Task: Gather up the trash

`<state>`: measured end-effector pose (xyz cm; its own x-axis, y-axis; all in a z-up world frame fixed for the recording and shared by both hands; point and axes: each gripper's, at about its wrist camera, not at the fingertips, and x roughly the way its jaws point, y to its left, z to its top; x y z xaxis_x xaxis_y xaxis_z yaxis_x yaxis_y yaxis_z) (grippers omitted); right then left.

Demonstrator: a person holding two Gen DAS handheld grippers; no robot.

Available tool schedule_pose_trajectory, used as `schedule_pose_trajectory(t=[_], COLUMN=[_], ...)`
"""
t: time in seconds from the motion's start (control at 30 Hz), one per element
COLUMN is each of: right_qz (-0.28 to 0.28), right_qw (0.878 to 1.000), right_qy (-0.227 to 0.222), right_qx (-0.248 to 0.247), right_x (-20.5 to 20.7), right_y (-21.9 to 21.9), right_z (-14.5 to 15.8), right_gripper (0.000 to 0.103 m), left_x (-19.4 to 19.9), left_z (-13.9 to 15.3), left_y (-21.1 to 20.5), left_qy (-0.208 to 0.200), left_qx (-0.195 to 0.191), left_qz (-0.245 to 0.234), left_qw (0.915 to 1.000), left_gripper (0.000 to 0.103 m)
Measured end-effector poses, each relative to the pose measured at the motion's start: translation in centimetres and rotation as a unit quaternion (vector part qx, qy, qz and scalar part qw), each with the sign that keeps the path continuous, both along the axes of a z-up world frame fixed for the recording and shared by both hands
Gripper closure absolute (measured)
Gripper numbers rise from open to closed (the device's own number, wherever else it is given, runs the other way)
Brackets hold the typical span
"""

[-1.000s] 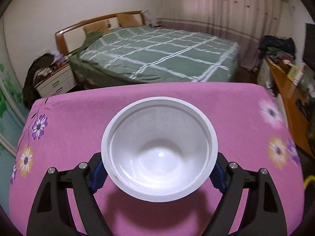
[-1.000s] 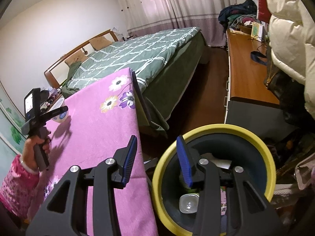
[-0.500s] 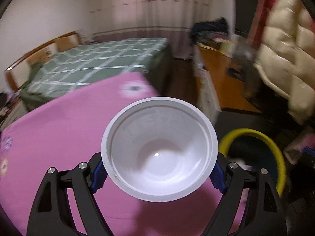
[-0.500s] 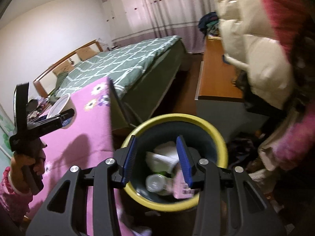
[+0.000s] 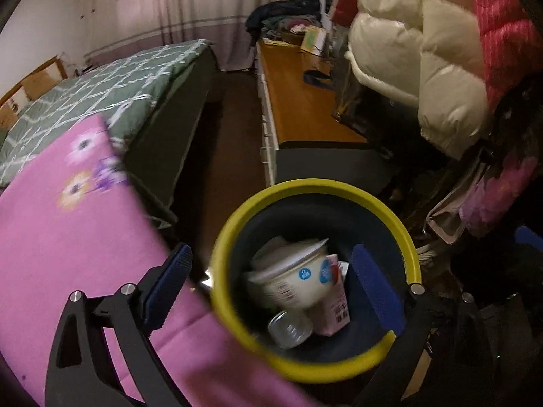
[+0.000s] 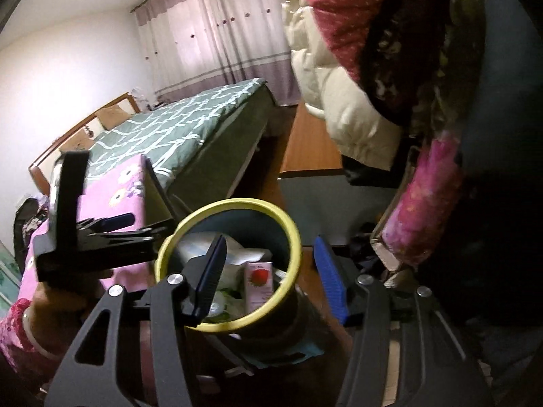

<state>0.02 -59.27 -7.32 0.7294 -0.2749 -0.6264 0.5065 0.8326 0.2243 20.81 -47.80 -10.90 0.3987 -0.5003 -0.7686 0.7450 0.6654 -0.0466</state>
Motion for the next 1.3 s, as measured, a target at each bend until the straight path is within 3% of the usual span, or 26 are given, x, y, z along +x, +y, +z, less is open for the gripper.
schedule_pose_trajectory(t=[0.2, 0.33, 0.43, 0.63, 0.77, 0.9, 1.3], right_qz=[0.065, 0.105, 0.117, 0.136, 0.144, 0.145, 0.142], right_qw=[0.998, 0.993, 0.99, 0.985, 0.983, 0.983, 0.983], right_qy=[-0.019, -0.033, -0.038, -0.048, -0.051, -0.052, -0.061], right_qx=[-0.019, -0.041, -0.065, -0.096, -0.097, -0.095, -0.101], right_x=[2.0, 3.1, 3.4, 2.5, 1.7, 0.8, -0.1], right_y=[4.6, 8.5, 11.1, 15.2, 16.7, 17.3, 17.9], right_z=[1.6, 2.8, 3.6, 4.7, 4.9, 5.0, 5.4], right_gripper=[0.046, 0.041, 0.038, 0.033, 0.031, 0.031, 0.03], left_x=[-1.7, -4.6, -7.4, -11.8, -13.9, -15.5, -17.5], left_z=[6.1, 9.2, 10.9, 11.8, 10.9, 10.2, 10.4], left_y=[12.8, 21.9, 28.5, 38.3, 42.5, 45.0, 45.6], left_qy=[-0.074, -0.13, -0.16, -0.188, -0.181, -0.181, -0.184], left_qx=[-0.058, -0.068, -0.08, -0.079, -0.083, -0.084, -0.091], left_qz=[0.089, 0.174, 0.239, 0.339, 0.372, 0.388, 0.388], left_qw=[0.9916, 0.9737, 0.9544, 0.9184, 0.9068, 0.9001, 0.8986], left_gripper=[0.005, 0.005, 0.005, 0.005, 0.005, 0.005, 0.005])
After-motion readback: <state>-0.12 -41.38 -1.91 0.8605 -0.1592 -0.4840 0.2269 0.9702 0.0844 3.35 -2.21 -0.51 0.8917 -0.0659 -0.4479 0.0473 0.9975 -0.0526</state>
